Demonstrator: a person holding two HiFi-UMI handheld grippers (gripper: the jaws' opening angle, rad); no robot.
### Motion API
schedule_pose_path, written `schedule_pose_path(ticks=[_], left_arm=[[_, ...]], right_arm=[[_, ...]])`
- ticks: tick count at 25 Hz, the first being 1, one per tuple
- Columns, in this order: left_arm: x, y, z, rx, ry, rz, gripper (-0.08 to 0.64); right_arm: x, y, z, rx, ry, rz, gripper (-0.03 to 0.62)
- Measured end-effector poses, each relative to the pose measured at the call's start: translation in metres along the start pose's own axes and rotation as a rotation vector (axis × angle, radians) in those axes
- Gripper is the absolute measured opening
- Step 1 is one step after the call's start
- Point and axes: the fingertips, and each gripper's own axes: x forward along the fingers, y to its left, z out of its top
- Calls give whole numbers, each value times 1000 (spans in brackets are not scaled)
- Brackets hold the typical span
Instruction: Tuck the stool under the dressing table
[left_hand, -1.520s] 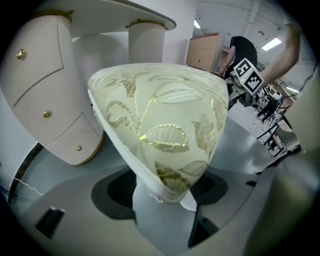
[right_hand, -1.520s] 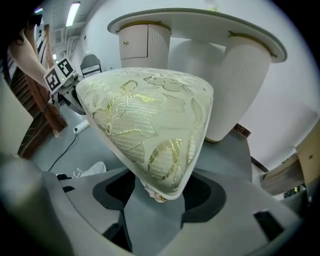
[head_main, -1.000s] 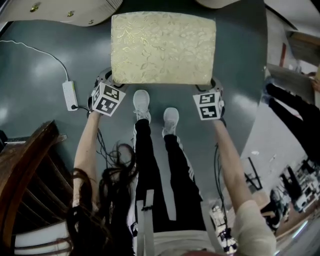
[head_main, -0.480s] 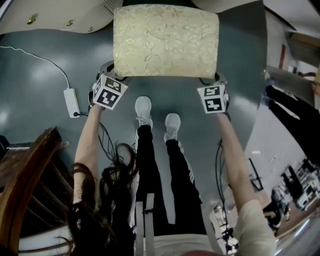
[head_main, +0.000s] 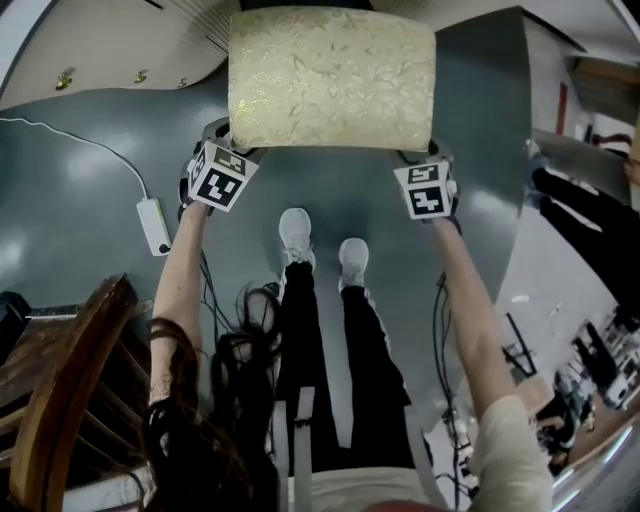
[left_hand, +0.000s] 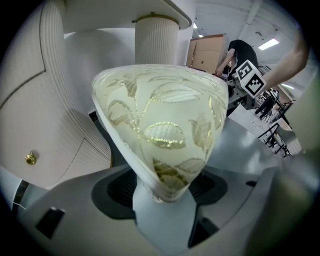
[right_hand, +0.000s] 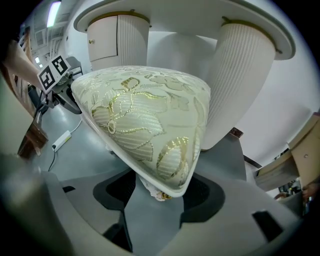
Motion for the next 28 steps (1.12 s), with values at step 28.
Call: schedule_pose_path(ticks=[28], left_arm=[[8,56,51,3,-32,24,310]], right_arm=[[22,-37,61,5,-118,-27,272]])
